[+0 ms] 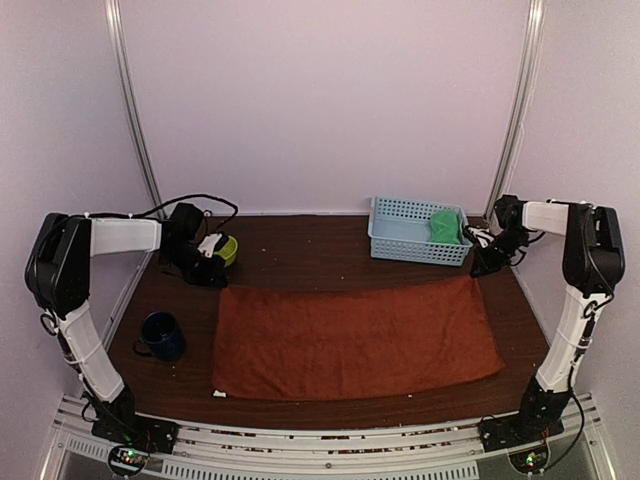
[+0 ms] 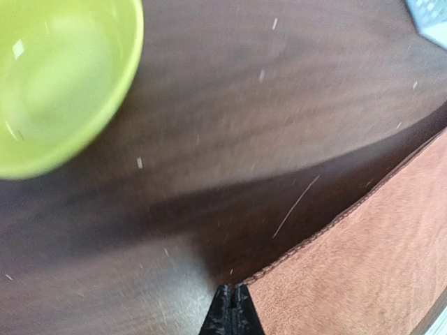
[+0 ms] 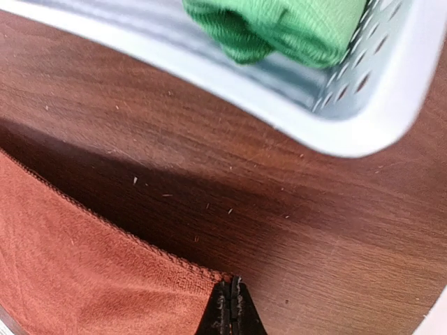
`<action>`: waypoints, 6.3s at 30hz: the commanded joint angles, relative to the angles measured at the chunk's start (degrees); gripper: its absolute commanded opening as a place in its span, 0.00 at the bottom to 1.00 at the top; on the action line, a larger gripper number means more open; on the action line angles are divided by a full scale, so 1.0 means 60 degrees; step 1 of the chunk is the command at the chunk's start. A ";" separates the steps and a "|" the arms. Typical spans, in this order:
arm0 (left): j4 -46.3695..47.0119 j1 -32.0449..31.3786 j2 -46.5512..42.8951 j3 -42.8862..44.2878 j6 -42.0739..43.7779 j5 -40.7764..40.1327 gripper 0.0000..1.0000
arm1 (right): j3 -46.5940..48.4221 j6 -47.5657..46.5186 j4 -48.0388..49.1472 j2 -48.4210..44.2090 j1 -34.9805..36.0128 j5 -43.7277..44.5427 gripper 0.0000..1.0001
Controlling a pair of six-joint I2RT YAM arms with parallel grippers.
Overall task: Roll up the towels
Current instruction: Pick up the towel from the center of the board, then fold the towel at the center of the board, then smooth out the towel at the center of the board.
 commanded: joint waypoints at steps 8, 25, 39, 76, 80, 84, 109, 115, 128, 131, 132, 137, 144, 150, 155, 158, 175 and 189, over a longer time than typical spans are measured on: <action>0.0719 0.0048 0.0222 0.0797 -0.0043 0.0052 0.00 | 0.0250 0.0161 0.0224 -0.0356 -0.0361 -0.0098 0.00; 0.0547 0.0042 -0.0093 0.1527 0.0275 0.0168 0.00 | 0.0717 0.0176 0.0385 -0.0891 -0.0706 -0.0455 0.00; 0.0099 0.0042 -0.1443 -0.0288 0.0460 0.1133 0.00 | -0.1994 -0.1107 0.0775 -0.2632 -0.0734 -0.1020 0.00; -0.2185 -0.0105 -0.2926 -0.2630 0.0095 0.2101 0.00 | -0.4084 -0.5367 -0.1829 -0.4937 -0.1853 -0.1065 0.00; -0.2266 -0.0109 -0.3000 -0.2737 0.0078 0.1994 0.00 | -0.4247 -0.5760 -0.2022 -0.4936 -0.1910 -0.0963 0.00; -0.2266 -0.0118 -0.2986 -0.2819 0.0082 0.2051 0.00 | -0.4430 -0.6114 -0.2171 -0.4908 -0.1935 -0.0934 0.00; -0.2733 -0.0286 -0.3018 -0.3217 -0.0198 0.1846 0.00 | -0.5124 -0.7489 -0.2684 -0.4860 -0.2137 -0.0509 0.00; -0.2723 -0.0634 -0.2804 -0.3230 -0.0204 0.1841 0.00 | -0.5402 -0.7428 -0.2297 -0.4662 -0.2142 -0.0352 0.00; -0.4350 -0.0674 -0.4012 -0.1669 -0.0362 0.0943 0.36 | -0.4440 -0.8460 -0.4069 -0.5560 -0.2711 -0.0102 0.23; -0.4143 -0.0680 -0.3693 -0.1292 -0.0209 0.0987 0.37 | -0.3980 -0.8188 -0.3844 -0.5390 -0.2728 -0.0801 0.28; -0.3926 -0.0687 -0.3463 -0.1130 -0.0195 0.1010 0.37 | -0.3853 -0.8161 -0.3905 -0.5201 -0.2720 -0.1156 0.31; -0.2381 -0.0840 -0.2369 -0.0503 -0.0432 0.1455 0.21 | -0.3594 -0.6377 -0.2347 -0.4270 -0.2305 -0.1675 0.30; -0.1493 -0.1563 -0.0271 0.0104 -0.0524 0.1360 0.05 | -0.3470 -0.4364 -0.0459 -0.3071 -0.0879 -0.1497 0.25; -0.1163 -0.1571 0.0535 -0.0047 -0.0890 -0.0014 0.01 | -0.3364 -0.3581 0.0282 -0.2061 -0.0545 -0.0731 0.24; -0.0408 -0.1544 0.1113 0.0030 -0.1220 -0.0924 0.00 | -0.3327 -0.2586 0.1087 -0.1378 -0.0545 0.0200 0.24; 0.0100 -0.1540 0.1463 0.0151 -0.1393 -0.1669 0.00 | -0.3216 -0.2331 0.1300 -0.1110 -0.0545 0.0339 0.26; 0.1147 -0.1772 -0.0190 0.0512 -0.1272 -0.0789 0.10 | -0.2647 -0.2458 0.0010 -0.2944 -0.0487 -0.1102 0.35; 0.0817 -0.3252 -0.0642 -0.1411 -0.1180 0.0060 0.01 | -0.4321 -0.3925 -0.0582 -0.3700 0.1608 -0.0626 0.33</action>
